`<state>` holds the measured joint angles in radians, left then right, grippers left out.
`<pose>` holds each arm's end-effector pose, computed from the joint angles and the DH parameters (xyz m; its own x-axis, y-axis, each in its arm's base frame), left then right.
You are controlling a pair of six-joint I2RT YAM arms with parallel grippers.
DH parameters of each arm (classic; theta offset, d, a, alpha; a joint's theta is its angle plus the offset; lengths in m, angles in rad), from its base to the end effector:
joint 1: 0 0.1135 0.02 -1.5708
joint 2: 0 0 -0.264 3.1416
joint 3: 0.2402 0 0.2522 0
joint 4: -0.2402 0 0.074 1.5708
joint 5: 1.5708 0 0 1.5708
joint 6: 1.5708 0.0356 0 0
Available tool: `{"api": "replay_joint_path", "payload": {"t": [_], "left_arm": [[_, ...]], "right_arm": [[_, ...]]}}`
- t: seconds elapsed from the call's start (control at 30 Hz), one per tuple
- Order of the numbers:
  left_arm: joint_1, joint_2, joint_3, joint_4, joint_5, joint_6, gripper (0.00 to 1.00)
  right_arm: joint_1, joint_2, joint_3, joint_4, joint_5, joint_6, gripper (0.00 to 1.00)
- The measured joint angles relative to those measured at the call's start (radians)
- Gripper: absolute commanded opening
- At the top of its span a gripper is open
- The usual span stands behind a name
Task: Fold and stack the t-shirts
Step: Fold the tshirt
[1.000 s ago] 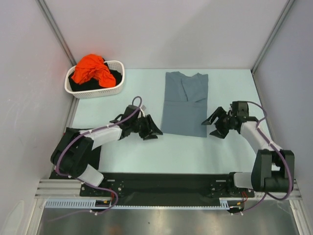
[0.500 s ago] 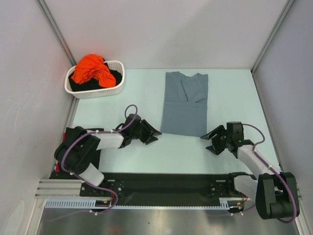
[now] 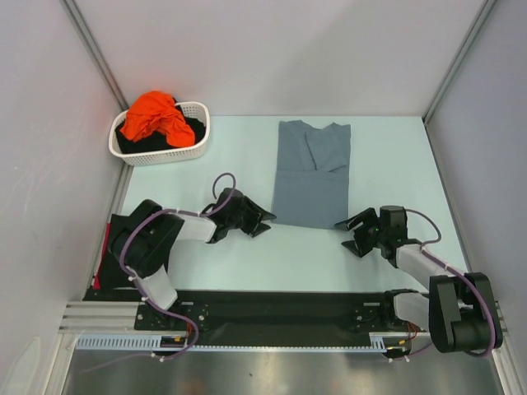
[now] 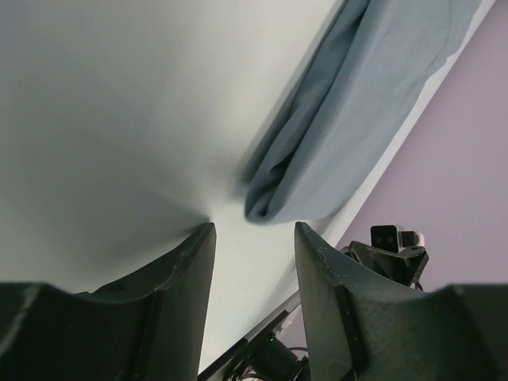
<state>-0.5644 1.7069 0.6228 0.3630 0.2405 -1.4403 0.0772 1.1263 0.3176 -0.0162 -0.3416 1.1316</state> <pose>0.2531 -0.1703 0.1149 -0.7376 -0.6728 0.0582 -0.4658 0.4445 -0.7652 0.1905 0.0267 0.1371 -0.5823 0.8103 -0.0659 0.5355 0.4433 0.7188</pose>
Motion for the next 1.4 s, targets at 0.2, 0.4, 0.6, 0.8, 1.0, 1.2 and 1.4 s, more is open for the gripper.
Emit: {"api": "replay_joint_path", "payload": {"t": [0.2,0.4,0.6,0.8,1.0,1.2,1.4], "left_arm": [[0.0,0.041,0.056,-0.01,-0.006,0.0,0.51],[0.0,0.05,0.08,-0.037,-0.011,0.001,0.5],[0.002,0.063,0.09,-0.037,-0.01,0.001,0.49],[0.005,0.072,0.093,-0.036,-0.009,0.0,0.45],[0.006,0.078,0.094,-0.034,-0.007,0.0,0.41],[0.006,0.09,0.101,-0.028,-0.001,0.0,0.37],[0.008,0.1,0.106,-0.027,0.003,0.0,0.33]], "right_arm": [[0.001,0.036,0.0,0.069,-0.021,0.007,0.77],[0.007,0.02,0.0,0.058,0.045,0.035,0.71],[0.004,0.04,0.004,0.06,0.088,0.049,0.64],[-0.006,0.103,0.034,0.081,0.075,0.042,0.59],[-0.029,0.134,0.04,0.103,0.06,0.038,0.57],[-0.04,0.183,0.056,0.138,0.043,0.028,0.51],[-0.042,0.195,0.057,0.143,0.041,0.018,0.46]]}}
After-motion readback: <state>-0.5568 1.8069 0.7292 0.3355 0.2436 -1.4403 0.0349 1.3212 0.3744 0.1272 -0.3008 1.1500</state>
